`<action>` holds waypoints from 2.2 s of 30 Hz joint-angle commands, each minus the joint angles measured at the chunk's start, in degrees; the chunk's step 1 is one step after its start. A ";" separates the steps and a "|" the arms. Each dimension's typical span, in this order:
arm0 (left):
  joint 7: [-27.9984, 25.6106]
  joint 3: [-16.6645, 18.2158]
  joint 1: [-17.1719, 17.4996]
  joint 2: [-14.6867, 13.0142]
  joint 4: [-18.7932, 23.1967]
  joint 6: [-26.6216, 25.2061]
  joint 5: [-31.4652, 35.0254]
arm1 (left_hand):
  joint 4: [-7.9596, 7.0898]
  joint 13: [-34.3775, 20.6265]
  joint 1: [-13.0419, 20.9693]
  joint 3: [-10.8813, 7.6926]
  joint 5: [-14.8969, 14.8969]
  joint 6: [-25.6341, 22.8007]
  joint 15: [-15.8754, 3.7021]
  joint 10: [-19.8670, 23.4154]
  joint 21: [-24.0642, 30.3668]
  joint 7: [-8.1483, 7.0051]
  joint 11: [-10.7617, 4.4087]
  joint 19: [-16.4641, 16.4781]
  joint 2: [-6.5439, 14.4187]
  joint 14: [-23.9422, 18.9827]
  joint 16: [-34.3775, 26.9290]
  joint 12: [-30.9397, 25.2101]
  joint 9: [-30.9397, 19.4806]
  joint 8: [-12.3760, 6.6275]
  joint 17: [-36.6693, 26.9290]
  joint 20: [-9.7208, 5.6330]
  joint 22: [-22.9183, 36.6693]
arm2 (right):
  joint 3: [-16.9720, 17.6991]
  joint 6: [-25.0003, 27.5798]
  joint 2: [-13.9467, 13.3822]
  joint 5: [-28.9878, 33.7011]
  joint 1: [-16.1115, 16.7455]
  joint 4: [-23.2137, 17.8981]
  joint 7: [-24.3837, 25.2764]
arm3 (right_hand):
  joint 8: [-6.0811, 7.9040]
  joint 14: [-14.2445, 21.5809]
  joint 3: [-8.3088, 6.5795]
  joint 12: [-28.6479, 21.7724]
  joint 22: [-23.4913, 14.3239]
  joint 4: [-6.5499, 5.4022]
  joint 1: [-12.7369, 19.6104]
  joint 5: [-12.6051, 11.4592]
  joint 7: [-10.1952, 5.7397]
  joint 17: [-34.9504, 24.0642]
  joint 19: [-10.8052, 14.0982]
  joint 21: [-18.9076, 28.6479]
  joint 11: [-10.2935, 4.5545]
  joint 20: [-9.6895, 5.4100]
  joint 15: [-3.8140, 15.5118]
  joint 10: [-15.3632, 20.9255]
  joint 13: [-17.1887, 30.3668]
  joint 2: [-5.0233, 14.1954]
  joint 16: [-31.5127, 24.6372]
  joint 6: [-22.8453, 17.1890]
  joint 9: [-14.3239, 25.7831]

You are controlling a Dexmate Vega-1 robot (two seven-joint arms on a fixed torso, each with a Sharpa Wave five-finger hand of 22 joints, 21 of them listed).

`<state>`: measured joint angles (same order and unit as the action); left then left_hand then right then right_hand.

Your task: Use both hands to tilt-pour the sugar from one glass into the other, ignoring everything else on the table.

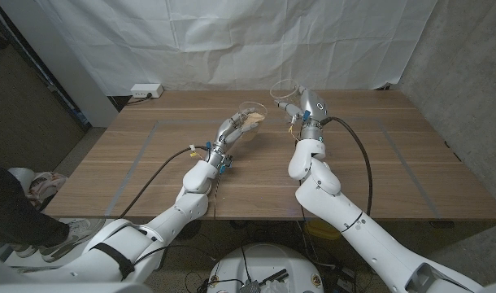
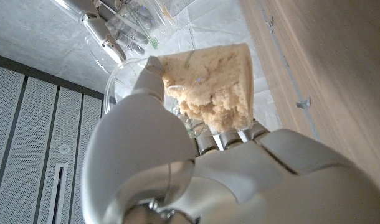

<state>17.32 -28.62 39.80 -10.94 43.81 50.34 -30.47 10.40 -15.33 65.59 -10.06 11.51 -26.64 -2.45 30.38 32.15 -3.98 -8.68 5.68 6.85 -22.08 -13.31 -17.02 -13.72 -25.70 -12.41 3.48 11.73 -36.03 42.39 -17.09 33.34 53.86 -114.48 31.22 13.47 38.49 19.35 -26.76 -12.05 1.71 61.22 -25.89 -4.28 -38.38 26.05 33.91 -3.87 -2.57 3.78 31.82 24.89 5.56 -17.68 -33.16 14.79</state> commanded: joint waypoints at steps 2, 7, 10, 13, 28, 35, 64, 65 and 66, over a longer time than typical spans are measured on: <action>-0.30 1.94 4.09 1.77 -0.64 1.95 -4.56 | -3.31 -0.09 -0.48 -2.69 0.64 -4.62 -7.06 0.05 -0.51 -4.66 -0.25 -1.60 1.67 0.87 0.05 0.33 -0.26 -0.29 -0.44 0.87 0.12 | 8.25 -9.80 -1.42 -23.21 5.41 -7.32 -2.35 | -0.29 -0.29 -0.09 0.22 -0.15 -0.33 -0.57 -0.03 0.67 -0.48 -0.41 0.33 0.67 -3.27 8.23 -0.14 0.27 -0.16 0.03 0.14 0.29; -0.95 2.38 5.00 1.85 -1.22 1.83 -4.80 | -3.80 -0.18 -1.46 -2.47 1.23 -5.25 -6.08 -0.08 -1.23 -5.18 -0.90 -3.80 1.52 3.57 0.90 0.73 -0.36 -0.72 -0.63 1.28 0.09 | 10.80 -9.46 -2.67 -31.57 5.99 -9.29 -4.74 | -0.37 -0.51 -0.11 0.32 -0.16 -0.52 -0.91 -0.07 1.06 -0.89 -0.60 0.38 0.92 -2.97 8.02 -0.35 0.35 -0.20 -0.14 0.31 0.35; -2.55 2.51 6.07 1.31 0.09 0.98 -4.33 | -3.99 -0.21 -1.78 -2.41 1.45 -5.05 -5.96 -0.43 -1.45 -5.42 -1.30 -4.46 1.55 4.02 0.97 0.99 -0.35 -0.67 -0.70 1.36 0.08 | 10.81 -10.50 -4.03 -33.73 5.74 -9.20 -4.31 | -0.48 -0.71 -0.16 0.38 -0.17 -0.57 -1.02 -0.11 1.41 -1.18 -0.66 0.43 1.21 -2.93 8.01 -0.46 0.39 -0.26 -0.23 0.58 0.39; -5.36 2.86 7.73 0.99 3.12 -0.63 -4.26 | -4.10 -0.22 -2.00 -2.36 1.58 -4.52 -5.88 -0.46 -1.54 -5.20 -1.09 -4.74 1.54 4.28 1.00 1.08 -0.35 -0.48 -0.73 1.32 0.08 | 9.29 -8.62 -4.92 -33.09 4.58 -9.20 -2.13 | -0.52 -0.84 -0.18 0.43 -0.18 -0.60 -1.08 -0.14 1.52 -1.32 -0.74 0.45 1.30 -2.85 7.94 -0.58 0.42 -0.27 -0.26 0.67 0.41; -17.56 3.81 11.53 1.32 9.67 -4.44 -1.56 | -3.72 -0.29 -1.91 -2.67 1.94 -6.08 -6.32 1.12 -1.03 -4.30 -0.21 -3.74 1.35 2.96 0.32 0.85 -0.15 -1.14 -0.74 0.92 0.06 | 7.63 -13.24 -8.72 -36.31 3.17 -6.99 0.89 | -0.57 -0.96 -0.28 0.47 -0.20 -0.76 -1.22 -0.34 1.63 -1.83 -0.82 0.69 1.35 -2.80 8.00 -0.71 0.60 -0.21 -0.36 0.76 0.54; -18.40 4.09 11.80 1.67 9.60 -5.33 -2.37 | -3.78 -0.30 -2.04 -2.80 2.00 -6.37 -6.44 1.38 -0.88 -3.92 -0.10 -3.49 1.51 2.42 0.08 0.86 -0.08 -1.25 -0.79 0.92 0.07 | 7.11 -13.85 -9.90 -37.39 2.47 -6.99 1.09 | -0.61 -1.03 -0.29 0.48 -0.20 -0.80 -1.19 -0.44 1.64 -1.94 -0.93 0.79 1.23 -2.80 7.91 -0.78 0.69 -0.24 -0.27 0.84 0.60; -30.62 2.69 14.38 -6.29 21.08 -19.60 5.45 | -4.25 0.96 -5.15 -1.63 1.89 3.25 -3.40 -6.52 -1.06 1.03 2.99 -5.38 -0.58 4.80 0.98 4.16 1.61 5.37 -0.80 2.58 0.18 | 4.71 -22.24 -9.51 -34.44 0.99 -2.65 5.50 | -0.79 -0.75 -0.27 0.48 -0.19 -1.02 -1.12 -0.82 1.60 -2.21 -0.95 1.31 1.14 -3.14 8.32 -0.83 1.02 -0.33 0.02 1.05 0.69; -30.43 2.70 14.47 -6.60 21.41 -19.89 5.34 | -4.27 1.01 -5.30 -1.51 1.89 3.61 -3.27 -7.05 -1.08 1.15 3.00 -5.46 -0.73 5.08 1.08 4.34 1.68 5.66 -0.80 2.64 0.18 | 4.68 -23.49 -9.48 -34.20 1.04 -2.14 5.65 | -0.80 -0.72 -0.27 0.47 -0.19 -1.02 -1.11 -0.82 1.60 -2.21 -0.95 1.32 1.20 -3.17 8.34 -0.80 1.02 -0.34 0.02 1.06 0.70; -30.56 2.69 14.51 -6.77 21.58 -19.98 5.46 | -4.26 1.07 -5.47 -1.35 1.87 3.97 -3.22 -7.41 -1.22 1.26 2.92 -5.87 -0.96 5.35 1.16 4.45 1.75 5.96 -0.79 2.84 0.19 | 4.69 -23.72 -9.30 -34.07 1.03 -2.01 5.81 | -0.79 -0.66 -0.25 0.43 -0.19 -1.03 -1.11 -0.84 1.59 -2.21 -0.92 1.36 1.21 -3.17 8.34 -0.70 1.04 -0.36 0.02 1.03 0.71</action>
<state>-9.35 -25.27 52.27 -14.25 61.08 35.00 -28.29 6.59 -14.35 60.28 -11.33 13.10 -23.37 -2.37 23.66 30.98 -2.86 -5.73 0.65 6.38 -17.43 -12.39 -12.97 -11.97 -20.35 -13.03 5.89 11.73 -30.71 23.70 -27.20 -2.67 54.92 -119.06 35.00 12.59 37.77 19.13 -26.26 -12.14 1.02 60.09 -26.45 -2.66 -40.50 25.23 34.97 -2.89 -2.57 3.48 31.02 25.66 5.17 -17.68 -31.91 15.31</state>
